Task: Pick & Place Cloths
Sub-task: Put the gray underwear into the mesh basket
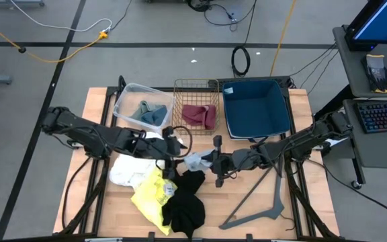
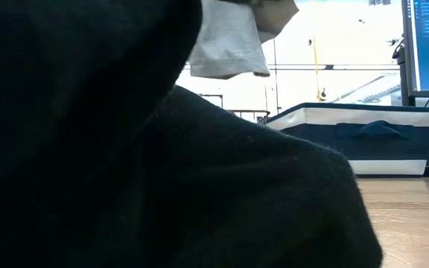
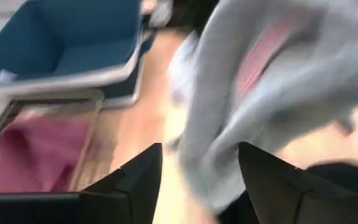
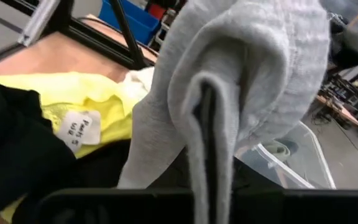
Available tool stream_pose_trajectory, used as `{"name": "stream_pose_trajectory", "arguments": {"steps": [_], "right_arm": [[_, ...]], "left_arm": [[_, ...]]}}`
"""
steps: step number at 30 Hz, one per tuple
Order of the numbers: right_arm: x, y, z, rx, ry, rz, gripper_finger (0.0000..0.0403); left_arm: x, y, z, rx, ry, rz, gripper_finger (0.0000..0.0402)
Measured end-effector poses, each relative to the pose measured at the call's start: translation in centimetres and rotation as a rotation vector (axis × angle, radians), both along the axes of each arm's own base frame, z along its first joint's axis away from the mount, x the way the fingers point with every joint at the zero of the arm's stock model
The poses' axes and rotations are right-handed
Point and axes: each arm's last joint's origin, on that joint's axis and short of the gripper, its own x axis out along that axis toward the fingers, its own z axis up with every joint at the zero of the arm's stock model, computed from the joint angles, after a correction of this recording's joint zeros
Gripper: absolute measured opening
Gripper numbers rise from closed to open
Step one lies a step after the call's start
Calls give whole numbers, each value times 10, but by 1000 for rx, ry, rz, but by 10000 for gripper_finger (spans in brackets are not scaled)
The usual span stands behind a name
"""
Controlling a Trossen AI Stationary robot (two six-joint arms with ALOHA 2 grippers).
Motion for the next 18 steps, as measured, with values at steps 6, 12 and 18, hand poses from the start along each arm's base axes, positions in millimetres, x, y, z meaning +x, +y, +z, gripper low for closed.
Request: {"name": "stream_pose_trajectory", "arguments": {"steps": [6,12,18], "right_arm": [[0,-5,-4,7,38,-29,1],[2,-16,-6,1,58,-73,0],[3,-28,-5,-119,54,-242,0]], "left_arm": [[-11,8,-1,-25,69,94,234],[-20,12,0,-59,111,150,234],[-33,14,-6,-34,183,305,234]]}}
